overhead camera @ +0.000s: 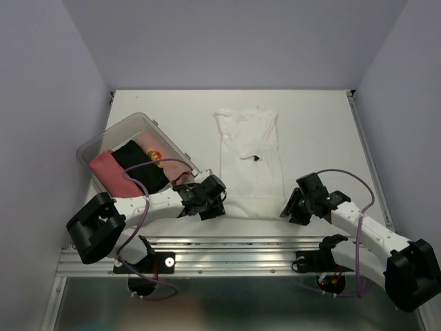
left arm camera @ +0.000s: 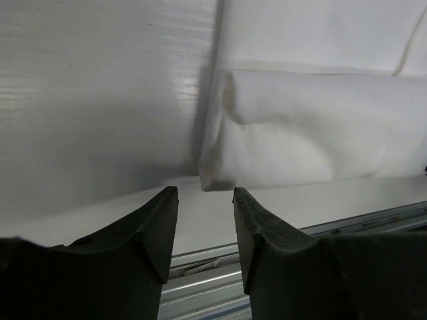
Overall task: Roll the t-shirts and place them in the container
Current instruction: Roll the T-shirt to the center of the board.
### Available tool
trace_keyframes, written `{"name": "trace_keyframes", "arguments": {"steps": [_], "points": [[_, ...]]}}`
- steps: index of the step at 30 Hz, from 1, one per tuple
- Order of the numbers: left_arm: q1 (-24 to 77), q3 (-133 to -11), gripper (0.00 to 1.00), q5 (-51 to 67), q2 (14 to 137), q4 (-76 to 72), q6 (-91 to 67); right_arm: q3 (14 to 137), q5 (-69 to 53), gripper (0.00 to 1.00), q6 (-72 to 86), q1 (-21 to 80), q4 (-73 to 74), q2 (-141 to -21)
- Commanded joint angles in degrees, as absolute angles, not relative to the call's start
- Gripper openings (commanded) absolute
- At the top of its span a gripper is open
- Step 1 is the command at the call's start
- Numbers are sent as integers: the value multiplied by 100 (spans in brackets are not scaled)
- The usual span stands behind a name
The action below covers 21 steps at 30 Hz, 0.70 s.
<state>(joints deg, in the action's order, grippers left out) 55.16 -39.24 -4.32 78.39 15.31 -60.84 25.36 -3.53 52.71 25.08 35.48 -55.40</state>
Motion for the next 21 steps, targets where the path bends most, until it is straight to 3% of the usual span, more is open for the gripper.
{"name": "trace_keyframes", "arguments": {"steps": [1, 9, 18, 21], "points": [[5546, -3858, 49, -466, 7848, 1310, -6205, 2470, -431, 49, 5344, 2487, 3384, -5423], [5546, -3876, 42, -483, 7945, 1283, -6187, 2434, -430, 45, 5344, 2487, 3261, -5484], [5555, -3858, 40, -448, 7998, 1213, -6188, 2391, -466, 42, 5326, 2487, 3164, -5528], [5546, -3902, 33, -422, 8077, 1248, -6161, 2399, -475, 41, 5318, 2487, 3120, -5607]]}}
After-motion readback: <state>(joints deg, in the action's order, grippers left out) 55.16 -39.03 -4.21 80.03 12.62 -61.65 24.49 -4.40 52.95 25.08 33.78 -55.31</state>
